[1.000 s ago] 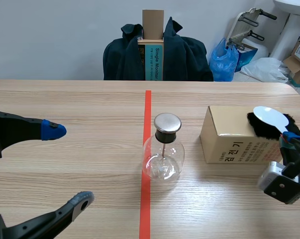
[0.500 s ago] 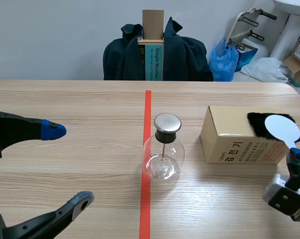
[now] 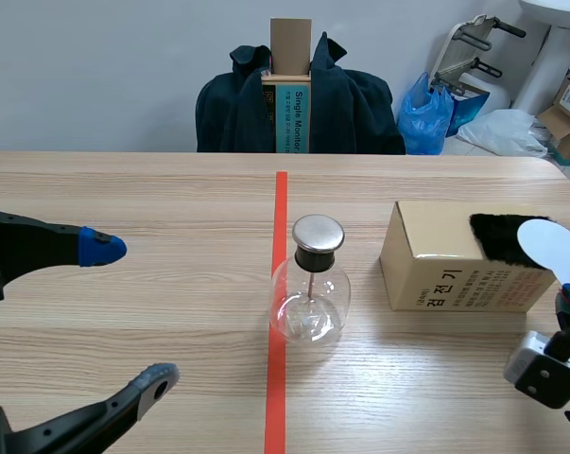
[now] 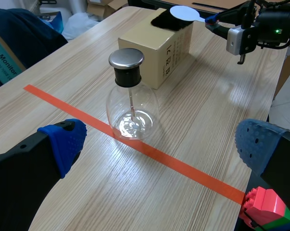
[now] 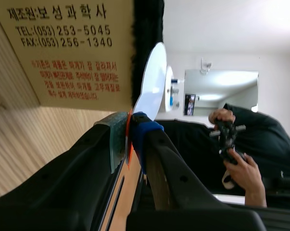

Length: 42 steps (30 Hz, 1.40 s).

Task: Do the electroscope experiment.
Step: 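Rub the plate on the fur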

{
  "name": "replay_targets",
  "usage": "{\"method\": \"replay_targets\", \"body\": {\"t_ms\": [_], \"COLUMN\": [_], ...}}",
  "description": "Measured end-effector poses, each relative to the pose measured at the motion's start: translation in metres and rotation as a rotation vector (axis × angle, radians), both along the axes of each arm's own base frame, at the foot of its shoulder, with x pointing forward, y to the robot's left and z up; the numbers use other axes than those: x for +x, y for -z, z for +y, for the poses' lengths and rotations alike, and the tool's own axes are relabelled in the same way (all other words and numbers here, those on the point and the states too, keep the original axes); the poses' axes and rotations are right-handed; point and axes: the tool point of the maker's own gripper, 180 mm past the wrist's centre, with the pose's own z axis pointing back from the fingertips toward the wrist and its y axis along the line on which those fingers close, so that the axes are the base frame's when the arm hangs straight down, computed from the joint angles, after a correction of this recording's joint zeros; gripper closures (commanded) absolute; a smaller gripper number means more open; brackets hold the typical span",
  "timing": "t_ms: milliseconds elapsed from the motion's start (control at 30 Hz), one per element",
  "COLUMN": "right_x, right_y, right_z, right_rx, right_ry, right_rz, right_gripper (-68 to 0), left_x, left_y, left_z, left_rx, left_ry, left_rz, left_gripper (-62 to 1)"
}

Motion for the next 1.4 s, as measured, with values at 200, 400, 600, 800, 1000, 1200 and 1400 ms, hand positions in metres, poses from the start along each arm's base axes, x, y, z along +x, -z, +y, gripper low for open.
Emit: {"method": "replay_targets", "body": {"t_ms": [200,400,600,800,1000,1200,1400], "right_x": [-0.002,-0.004,-0.001,-0.005,0.001,-0.004,0.002], "right_y": [0.007,0.002,0.011,0.001,0.007,0.006,0.006], "right_z": [0.02,0.022,-0.001,0.028,-0.007,0.04,0.001], "right_rx": [0.023,0.031,0.024,0.024,0.009,0.024,-0.001], "right_ry": [-0.055,-0.139,0.055,-0.178,0.065,-0.193,0.0], "right_rz": [0.018,0.023,0.043,0.023,0.034,0.032,0.036], "right_gripper": [-0.7,-0.7,-0.7,-0.7,-0.7,-0.7,-0.7], "left_x": [0.0,0.0,0.0,0.0,0.0,0.0,0.0], "left_y": [0.0,0.0,0.0,0.0,0.0,0.0,0.0], "left_z": [0.0,0.0,0.0,0.0,0.0,0.0,0.0], "left_rx": [0.0,0.0,0.0,0.0,0.0,0.0,0.0], "left_ry": [0.0,0.0,0.0,0.0,0.0,0.0,0.0], "left_rz": [0.0,0.0,0.0,0.0,0.0,0.0,0.0], "left_gripper": [-62.3,-62.3,-62.3,-62.3,-62.3,-62.3,-62.3]}}
